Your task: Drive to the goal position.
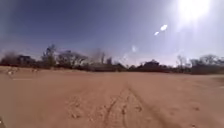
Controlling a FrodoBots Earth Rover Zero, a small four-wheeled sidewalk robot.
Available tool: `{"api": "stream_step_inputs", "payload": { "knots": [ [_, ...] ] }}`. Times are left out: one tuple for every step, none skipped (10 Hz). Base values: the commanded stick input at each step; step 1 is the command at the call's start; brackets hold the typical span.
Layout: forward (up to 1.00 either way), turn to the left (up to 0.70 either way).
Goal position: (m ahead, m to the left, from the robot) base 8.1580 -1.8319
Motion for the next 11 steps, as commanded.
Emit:
{"api": "stream_step_inputs", "payload": {
  "knots": [
    [1.0,0.0],
    [1.0,0.0],
    [1.0,0.0],
    [1.0,0.0],
    [1.0,0.0],
    [1.0,0.0],
    [1.0,0.0],
    [1.0,0.0],
    [1.0,0.0],
    [1.0,0.0],
    [1.0,0.0]
  ]
}}
